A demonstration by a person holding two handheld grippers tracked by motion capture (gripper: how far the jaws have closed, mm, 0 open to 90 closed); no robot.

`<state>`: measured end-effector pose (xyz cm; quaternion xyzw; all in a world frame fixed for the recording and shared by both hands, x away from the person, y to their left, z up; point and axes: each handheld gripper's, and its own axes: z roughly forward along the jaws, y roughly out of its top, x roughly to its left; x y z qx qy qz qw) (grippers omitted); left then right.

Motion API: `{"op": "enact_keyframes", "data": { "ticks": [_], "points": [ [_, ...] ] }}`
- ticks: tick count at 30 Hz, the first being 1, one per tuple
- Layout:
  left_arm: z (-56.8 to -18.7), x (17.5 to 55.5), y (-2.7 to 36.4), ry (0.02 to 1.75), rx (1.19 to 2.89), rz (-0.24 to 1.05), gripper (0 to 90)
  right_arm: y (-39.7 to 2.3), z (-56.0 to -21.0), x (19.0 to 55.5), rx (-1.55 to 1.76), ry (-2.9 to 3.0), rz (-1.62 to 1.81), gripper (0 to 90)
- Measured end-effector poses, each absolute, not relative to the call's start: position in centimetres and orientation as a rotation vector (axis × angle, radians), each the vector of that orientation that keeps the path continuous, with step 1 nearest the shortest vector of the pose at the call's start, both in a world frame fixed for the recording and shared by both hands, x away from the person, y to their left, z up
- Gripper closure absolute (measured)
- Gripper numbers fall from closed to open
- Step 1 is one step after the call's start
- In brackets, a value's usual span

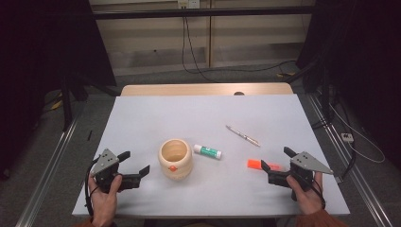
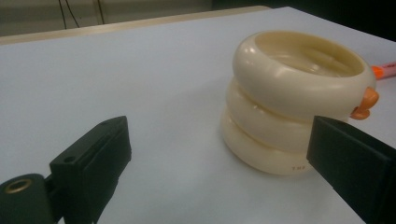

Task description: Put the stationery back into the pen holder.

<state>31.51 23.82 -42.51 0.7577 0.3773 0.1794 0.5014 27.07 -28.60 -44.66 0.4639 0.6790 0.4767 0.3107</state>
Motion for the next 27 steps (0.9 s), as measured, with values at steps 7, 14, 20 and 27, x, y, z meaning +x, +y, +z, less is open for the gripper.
{"op": "enact_keyframes", "data": {
  "ticks": [7, 14, 20, 27],
  "points": [
    [-42.8, 31.7, 23.8, 0.882, 1.831, 0.385, 6.5, -28.3, -44.5, 27.5, 1.225, 1.82, 1.265, 2.4],
    [-42.9, 31.1, 23.9, 0.906, 1.839, 0.372, 6.5, -27.4, -44.1, 28.1, 1.202, 1.881, 1.287, 4.0],
    [-42.8, 31.1, 23.4, 0.892, 1.853, 0.367, 6.5, -27.1, -43.8, 28.7, 1.188, 1.926, 1.303, 6.0],
    [-42.9, 31.3, 23.6, 0.898, 1.844, 0.365, 6.4, -27.6, -43.3, 29.8, 1.216, 1.99, 1.275, 7.0]
  ]
}}
